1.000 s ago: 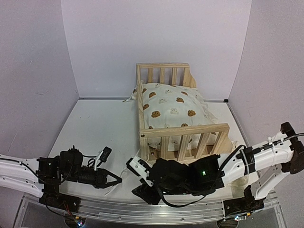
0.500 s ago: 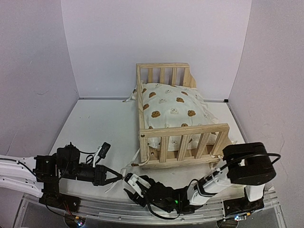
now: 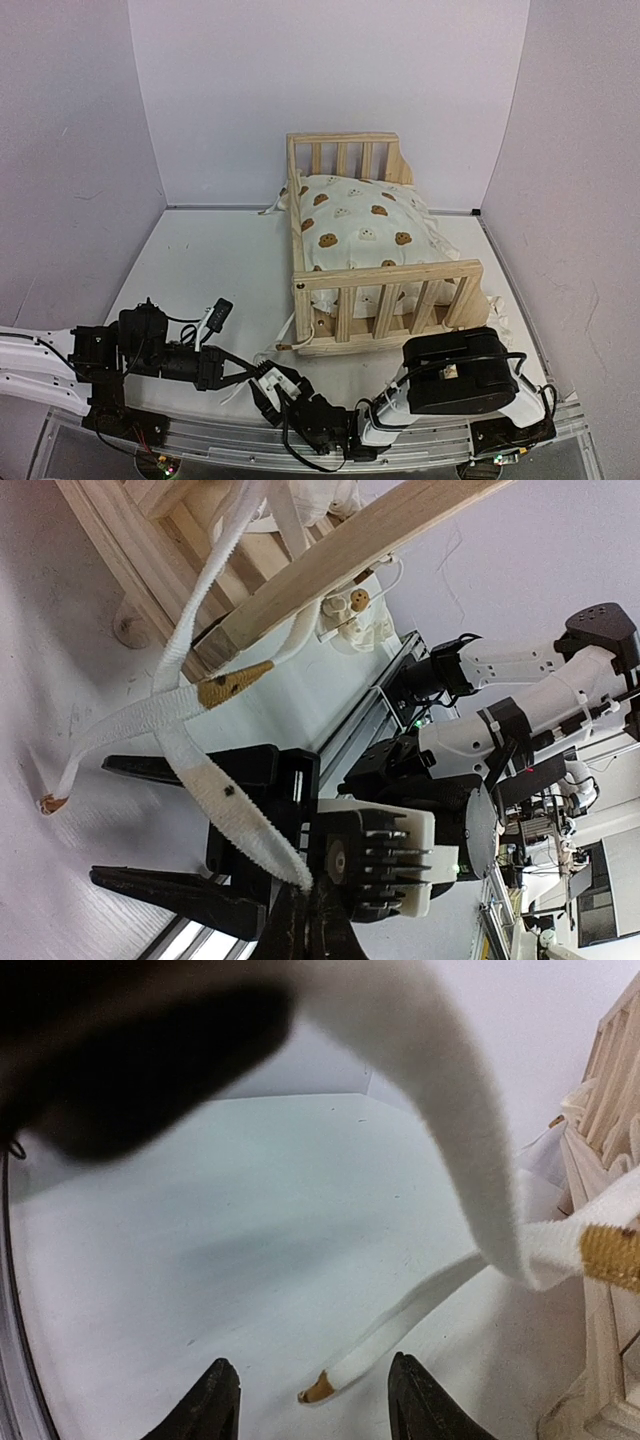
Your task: Set up the pet bed
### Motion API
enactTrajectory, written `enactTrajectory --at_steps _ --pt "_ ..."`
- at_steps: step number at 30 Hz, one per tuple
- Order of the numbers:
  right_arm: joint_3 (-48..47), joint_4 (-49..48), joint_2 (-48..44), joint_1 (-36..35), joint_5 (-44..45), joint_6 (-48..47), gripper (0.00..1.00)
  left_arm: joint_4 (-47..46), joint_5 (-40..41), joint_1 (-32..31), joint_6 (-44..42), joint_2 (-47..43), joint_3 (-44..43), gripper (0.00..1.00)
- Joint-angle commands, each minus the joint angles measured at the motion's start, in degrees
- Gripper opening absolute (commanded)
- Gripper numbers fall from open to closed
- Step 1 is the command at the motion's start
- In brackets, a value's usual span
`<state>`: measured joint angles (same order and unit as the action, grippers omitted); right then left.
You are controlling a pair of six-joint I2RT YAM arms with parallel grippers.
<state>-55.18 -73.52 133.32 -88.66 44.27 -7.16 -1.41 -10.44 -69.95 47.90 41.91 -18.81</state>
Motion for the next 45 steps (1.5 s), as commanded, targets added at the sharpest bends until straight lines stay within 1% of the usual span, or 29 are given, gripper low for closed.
enactTrajectory --at_steps 1,4,9,15,17,20,22,26,27,28,29,31,33,36,38,39,41,44,45 --pt "-3.4 -5.71 2.28 0.67 4.19 2.86 0.52 -0.61 -0.09 -0.01 -0.95 -1.22 -3.34 0.0" --pt "-4.41 -6.56 3.35 0.77 4.04 2.77 0.52 -0.41 -0.2 0.04 -0.94 -1.14 -3.43 0.0" --pt "-5.06 -7.1 4.67 1.0 6.38 3.64 0.5 0.55 0.02 -0.09 -0.94 -1.7 -3.82 0.0" --pt "-5.97 -7.26 6.32 1.68 5.86 4.72 0.5 1.06 0.01 0.03 -0.95 -1.89 -4.33 0.0" --pt "-6.58 -7.3 6.75 2.02 5.39 4.66 0.48 1.06 -0.04 0.0 -1.05 -1.66 -4.47 0.0" --pt "-7.03 -7.42 6.87 2.39 4.39 4.63 0.42 1.06 -0.11 0.01 -0.99 -1.57 -4.75 0.0" --pt "-7.18 -7.56 6.8 2.6 3.25 4.82 0.37 1.06 -0.02 -0.07 -0.97 -1.73 -4.87 0.0" --pt "-6.42 -7.7 5.69 2.78 2.43 5.72 0.2 2.7 0.31 -0.04 -0.86 -2.1 -4.81 0.0" --pt "-4.8 -7.7 4.81 2.73 1.88 6.46 0.14 2.88 0.4 -0.08 -0.85 -2.16 -4.78 0.0" --pt "-3.78 -7.7 3.51 2.71 1.04 7.61 0.1 3.01 0.49 -0.03 -0.8 -2.18 -4.73 0.0" --pt "-1.15 -7.65 2.12 2.66 0.33 8.99 0.01 3.12 0.58 -0.04 -0.71 -2.24 -4.62 0.0" --pt "4.06 -7.61 -2.18 2.1 0.93 12.03 0.0 3.35 0.89 -0.01 -0.86 -2.36 -4.41 0.0" --pt "9.87 -5.3 -7.84 1.92 -2.11 16.26 0.0 4.53 2.01 -0.04 -0.95 -1.67 -4.32 0.0" --pt "16.66 5.15 -17.66 2.61 -8.27 25.81 0.0 5.36 1.87 -0.09 -1.08 2.22 -4.51 0.0" --pt "19.72 9.11 -22.28 3.95 -13.75 30.37 0.0 4.68 0.36 -0.07 -1.35 5.99 -4.84 0.0" --pt "20.81 10.21 -24.33 4.51 -16.31 31.21 0.0 4.52 -0.15 -0.08 -1.68 7.73 -5.03 0.0" --pt "21.98 11.99 -26.38 4.79 -18.63 31.18 0.0 4.62 -0.5 -0.1 -2.32 10.39 -5.62 0.0" --pt "21.95 16.54 -28.55 5.24 -19.98 31.39 0.0 5.63 0.35 -0.09 -3.13 12.25 -6.86 0.0" --pt "21.86 17.87 -29.35 5.25 -19.47 31.38 0.0 6.5 0.82 -0.08 -3.8 12.53 -7.43 0.02"
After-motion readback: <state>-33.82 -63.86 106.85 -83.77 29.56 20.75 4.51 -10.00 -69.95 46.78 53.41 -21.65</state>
